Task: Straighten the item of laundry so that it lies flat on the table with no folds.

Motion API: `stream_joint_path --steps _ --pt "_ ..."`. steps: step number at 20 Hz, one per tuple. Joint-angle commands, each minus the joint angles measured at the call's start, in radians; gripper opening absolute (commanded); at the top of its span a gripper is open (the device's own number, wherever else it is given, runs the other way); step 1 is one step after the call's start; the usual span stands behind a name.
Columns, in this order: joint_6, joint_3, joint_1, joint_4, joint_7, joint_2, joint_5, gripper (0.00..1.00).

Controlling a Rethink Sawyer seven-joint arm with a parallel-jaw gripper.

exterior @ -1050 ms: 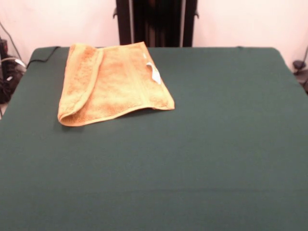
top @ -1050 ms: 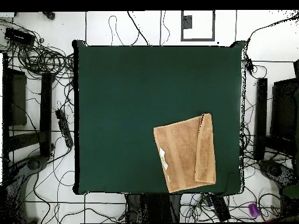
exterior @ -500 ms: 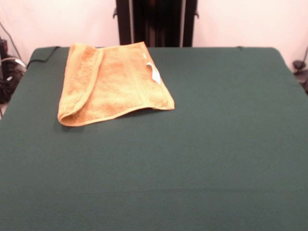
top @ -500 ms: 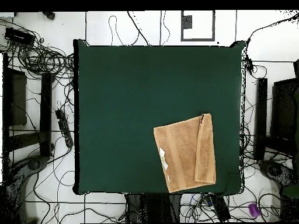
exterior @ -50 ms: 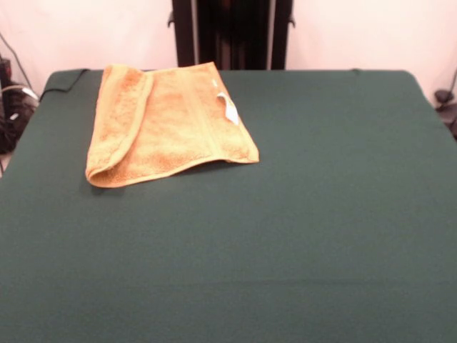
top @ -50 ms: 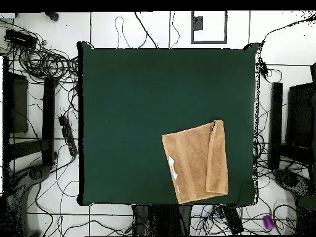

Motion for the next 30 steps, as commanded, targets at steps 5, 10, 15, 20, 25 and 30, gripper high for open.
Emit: stream_joint_path --steps 5,10,15,20,25,30 --pt "-0.174 -0.121 0.051 0.434 0.348 -0.112 0.097 1.0" --pt "-0.245 -0.176 0.072 0.517 0.411 -0.148 0.139 1.0" --pt "-0.309 -0.226 0.095 0.594 0.473 -0.179 0.175 1.0" --pt "-0.379 -0.278 0.125 0.672 0.549 -0.206 0.215 1.0" --pt "-0.415 -0.304 0.145 0.709 0.586 -0.218 0.237 1.0" --pt "-0.453 -0.329 0.168 0.744 0.633 -0.226 0.262 1.0"
